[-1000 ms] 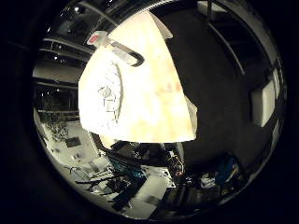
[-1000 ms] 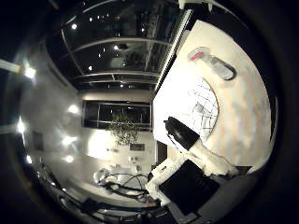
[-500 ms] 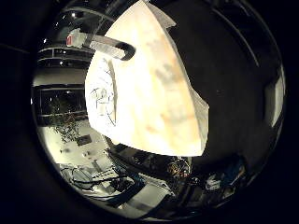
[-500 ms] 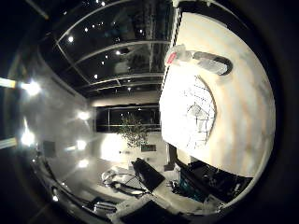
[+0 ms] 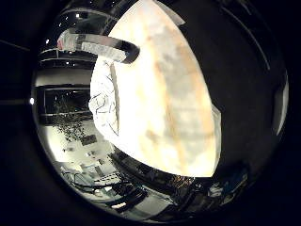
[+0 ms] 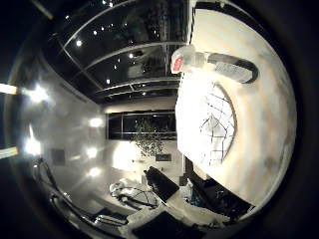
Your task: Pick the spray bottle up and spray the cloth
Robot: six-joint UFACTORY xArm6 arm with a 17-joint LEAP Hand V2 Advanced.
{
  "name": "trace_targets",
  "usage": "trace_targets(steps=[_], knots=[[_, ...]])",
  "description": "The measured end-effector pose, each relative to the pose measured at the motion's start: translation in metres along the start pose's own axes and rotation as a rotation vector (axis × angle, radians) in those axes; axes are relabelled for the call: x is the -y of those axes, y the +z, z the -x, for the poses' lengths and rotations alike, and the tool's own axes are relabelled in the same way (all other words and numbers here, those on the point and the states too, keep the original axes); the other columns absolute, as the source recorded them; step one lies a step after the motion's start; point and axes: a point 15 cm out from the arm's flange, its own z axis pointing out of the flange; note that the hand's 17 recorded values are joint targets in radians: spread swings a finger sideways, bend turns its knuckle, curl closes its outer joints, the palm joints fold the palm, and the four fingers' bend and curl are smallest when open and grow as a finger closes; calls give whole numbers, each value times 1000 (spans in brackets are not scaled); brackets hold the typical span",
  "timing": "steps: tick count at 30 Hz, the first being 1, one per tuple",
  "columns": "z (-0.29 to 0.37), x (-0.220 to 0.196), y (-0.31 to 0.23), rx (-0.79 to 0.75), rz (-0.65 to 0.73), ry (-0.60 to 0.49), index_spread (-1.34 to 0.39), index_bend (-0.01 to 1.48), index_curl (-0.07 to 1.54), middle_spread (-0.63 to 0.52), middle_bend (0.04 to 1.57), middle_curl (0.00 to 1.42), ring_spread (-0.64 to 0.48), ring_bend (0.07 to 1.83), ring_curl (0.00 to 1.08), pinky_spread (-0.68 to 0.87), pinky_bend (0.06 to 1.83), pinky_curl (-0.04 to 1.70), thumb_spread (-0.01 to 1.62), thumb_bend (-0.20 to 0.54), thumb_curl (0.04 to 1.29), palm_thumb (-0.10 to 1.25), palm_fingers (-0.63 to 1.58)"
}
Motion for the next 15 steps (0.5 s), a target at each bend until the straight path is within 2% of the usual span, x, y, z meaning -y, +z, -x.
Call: trace_targets(steps=[15], knots=[[-6,30,34,12,30,-26,-165,157,261,98,192,314,156,263,272,288,334,326,929,-30,305,472,10]])
